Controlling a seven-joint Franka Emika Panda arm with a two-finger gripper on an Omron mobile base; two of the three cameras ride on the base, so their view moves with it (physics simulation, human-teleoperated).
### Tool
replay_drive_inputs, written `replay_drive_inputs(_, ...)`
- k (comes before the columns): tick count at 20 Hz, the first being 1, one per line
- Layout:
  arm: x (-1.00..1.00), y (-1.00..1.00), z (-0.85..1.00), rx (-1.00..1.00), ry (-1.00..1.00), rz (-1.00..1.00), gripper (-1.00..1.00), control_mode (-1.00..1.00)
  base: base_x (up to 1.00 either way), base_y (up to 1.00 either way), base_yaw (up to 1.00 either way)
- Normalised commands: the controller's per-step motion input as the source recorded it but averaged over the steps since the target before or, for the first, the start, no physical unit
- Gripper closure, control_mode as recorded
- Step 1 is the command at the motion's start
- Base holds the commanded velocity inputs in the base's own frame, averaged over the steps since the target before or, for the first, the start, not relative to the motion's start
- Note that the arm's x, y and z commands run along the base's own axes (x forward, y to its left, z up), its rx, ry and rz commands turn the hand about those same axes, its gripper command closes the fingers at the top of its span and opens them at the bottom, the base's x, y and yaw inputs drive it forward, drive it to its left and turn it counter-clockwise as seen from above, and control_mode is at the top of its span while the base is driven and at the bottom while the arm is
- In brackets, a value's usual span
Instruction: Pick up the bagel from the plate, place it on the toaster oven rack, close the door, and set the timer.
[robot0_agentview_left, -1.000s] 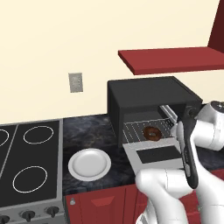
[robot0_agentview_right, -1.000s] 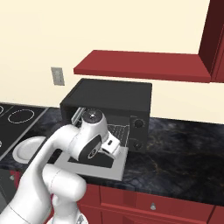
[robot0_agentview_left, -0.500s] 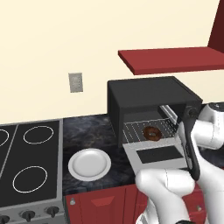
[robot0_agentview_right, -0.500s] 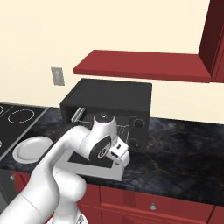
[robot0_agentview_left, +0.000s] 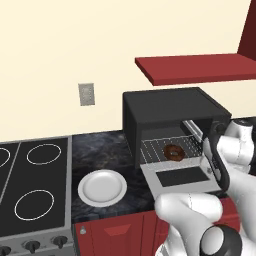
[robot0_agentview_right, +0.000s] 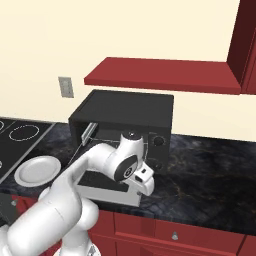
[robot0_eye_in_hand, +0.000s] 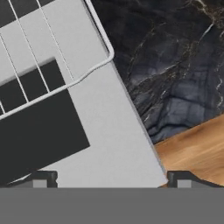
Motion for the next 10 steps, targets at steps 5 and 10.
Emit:
replay_drive_inputs(5,0.33,0.00,-0.16,0.07,0.01,0.00,-1.00,-1.00,0.00,0.00,0.00)
replay_drive_inputs(10,0.38,0.00,-0.21,0.06,0.00,0.00,-1.00,-1.00,0.00,0.00,0.00)
